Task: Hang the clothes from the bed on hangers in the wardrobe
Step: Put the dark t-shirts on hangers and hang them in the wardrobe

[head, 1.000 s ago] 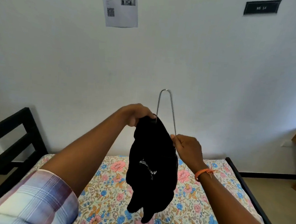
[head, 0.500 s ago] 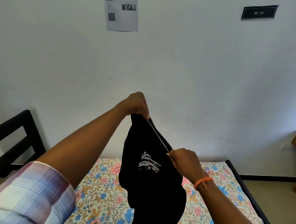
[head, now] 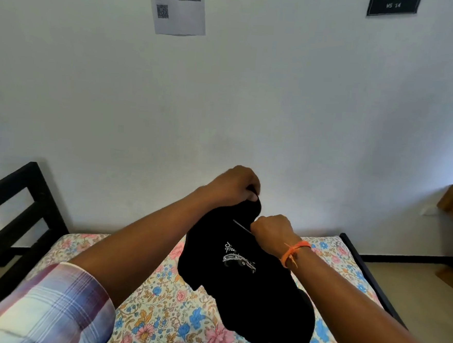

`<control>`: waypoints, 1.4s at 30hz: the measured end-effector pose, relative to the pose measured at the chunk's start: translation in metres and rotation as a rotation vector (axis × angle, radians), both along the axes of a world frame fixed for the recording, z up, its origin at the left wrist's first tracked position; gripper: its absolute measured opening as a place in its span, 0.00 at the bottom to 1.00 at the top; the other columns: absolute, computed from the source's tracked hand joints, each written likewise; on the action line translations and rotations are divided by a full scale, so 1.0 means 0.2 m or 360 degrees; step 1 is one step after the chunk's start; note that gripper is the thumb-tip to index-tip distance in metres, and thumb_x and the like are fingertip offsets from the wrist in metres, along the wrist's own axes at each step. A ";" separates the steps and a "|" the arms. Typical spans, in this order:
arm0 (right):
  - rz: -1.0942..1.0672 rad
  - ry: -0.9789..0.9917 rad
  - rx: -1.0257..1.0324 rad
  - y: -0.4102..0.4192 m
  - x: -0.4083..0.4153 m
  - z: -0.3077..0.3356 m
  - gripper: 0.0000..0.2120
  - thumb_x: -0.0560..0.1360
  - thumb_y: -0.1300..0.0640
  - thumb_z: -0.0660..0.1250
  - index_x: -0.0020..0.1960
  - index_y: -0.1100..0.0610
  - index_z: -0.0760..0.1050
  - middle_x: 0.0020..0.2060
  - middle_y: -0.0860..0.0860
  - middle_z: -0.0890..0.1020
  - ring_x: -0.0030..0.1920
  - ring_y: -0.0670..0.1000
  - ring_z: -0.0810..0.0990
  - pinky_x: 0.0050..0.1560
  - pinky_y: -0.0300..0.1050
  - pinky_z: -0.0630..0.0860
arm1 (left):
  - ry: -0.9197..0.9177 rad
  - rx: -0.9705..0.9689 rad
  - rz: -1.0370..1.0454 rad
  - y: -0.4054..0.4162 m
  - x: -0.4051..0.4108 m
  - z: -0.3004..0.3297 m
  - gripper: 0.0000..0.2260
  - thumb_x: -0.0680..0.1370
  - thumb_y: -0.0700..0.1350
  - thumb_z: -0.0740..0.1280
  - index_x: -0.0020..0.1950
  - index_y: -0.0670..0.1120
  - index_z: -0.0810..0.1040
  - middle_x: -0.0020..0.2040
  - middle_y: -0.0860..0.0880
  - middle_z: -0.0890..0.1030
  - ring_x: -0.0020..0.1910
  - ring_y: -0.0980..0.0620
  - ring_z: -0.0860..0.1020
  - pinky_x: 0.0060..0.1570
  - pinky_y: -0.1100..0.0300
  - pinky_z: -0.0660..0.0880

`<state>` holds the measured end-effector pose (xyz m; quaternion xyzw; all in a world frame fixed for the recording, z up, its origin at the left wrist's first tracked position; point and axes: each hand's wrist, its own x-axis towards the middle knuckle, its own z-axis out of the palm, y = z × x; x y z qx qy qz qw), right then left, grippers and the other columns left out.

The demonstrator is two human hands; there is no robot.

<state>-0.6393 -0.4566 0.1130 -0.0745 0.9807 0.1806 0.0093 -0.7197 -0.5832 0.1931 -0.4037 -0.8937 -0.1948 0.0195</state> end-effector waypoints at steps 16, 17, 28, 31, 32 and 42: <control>-0.0141 0.0005 -0.0441 0.09 -0.06 0.26 0.11 0.75 0.44 0.70 0.46 0.52 0.81 0.43 0.52 0.81 0.47 0.57 0.82 0.40 0.43 0.68 | -0.0337 0.0106 -0.0058 -0.06 -0.03 -0.18 0.08 0.76 0.46 0.69 0.54 0.51 0.84 0.48 0.54 0.83 0.49 0.56 0.78 0.54 0.58 0.74; -0.0152 -0.0026 -0.0477 0.09 -0.07 0.26 0.11 0.74 0.44 0.70 0.42 0.51 0.80 0.38 0.50 0.79 0.43 0.55 0.81 0.38 0.43 0.67 | -0.0349 0.0108 -0.0051 -0.06 -0.02 -0.17 0.08 0.76 0.50 0.68 0.54 0.54 0.84 0.48 0.56 0.83 0.51 0.56 0.79 0.56 0.54 0.75; -0.0244 0.0056 -0.0824 0.26 -0.08 0.31 0.15 0.74 0.43 0.71 0.35 0.52 0.82 0.33 0.49 0.81 0.34 0.48 0.77 0.33 0.42 0.66 | -0.0389 0.0623 0.0718 -0.47 -0.14 -0.34 0.24 0.79 0.52 0.67 0.73 0.47 0.68 0.61 0.46 0.77 0.63 0.44 0.76 0.58 0.52 0.72; -0.0268 0.0051 -0.0863 0.30 -0.08 0.30 0.15 0.75 0.43 0.70 0.35 0.51 0.82 0.32 0.48 0.79 0.33 0.47 0.76 0.34 0.42 0.67 | -0.0222 0.0888 0.0696 -0.49 -0.14 -0.32 0.05 0.81 0.44 0.65 0.51 0.46 0.81 0.44 0.51 0.81 0.49 0.48 0.81 0.41 0.64 0.71; -0.0273 0.0059 -0.0844 0.31 -0.08 0.28 0.15 0.75 0.42 0.70 0.35 0.51 0.82 0.32 0.48 0.80 0.33 0.47 0.77 0.35 0.42 0.67 | -0.0132 0.0886 0.0698 -0.49 -0.14 -0.28 0.07 0.81 0.43 0.64 0.48 0.46 0.82 0.43 0.51 0.81 0.47 0.49 0.81 0.40 0.64 0.69; -0.0485 0.0173 -0.0435 0.38 -0.04 0.10 0.12 0.78 0.48 0.66 0.55 0.55 0.81 0.50 0.56 0.82 0.49 0.60 0.81 0.44 0.45 0.74 | 0.0177 0.1084 0.1037 -0.58 -0.23 -0.14 0.13 0.84 0.43 0.55 0.45 0.40 0.75 0.41 0.45 0.77 0.42 0.47 0.74 0.43 0.57 0.67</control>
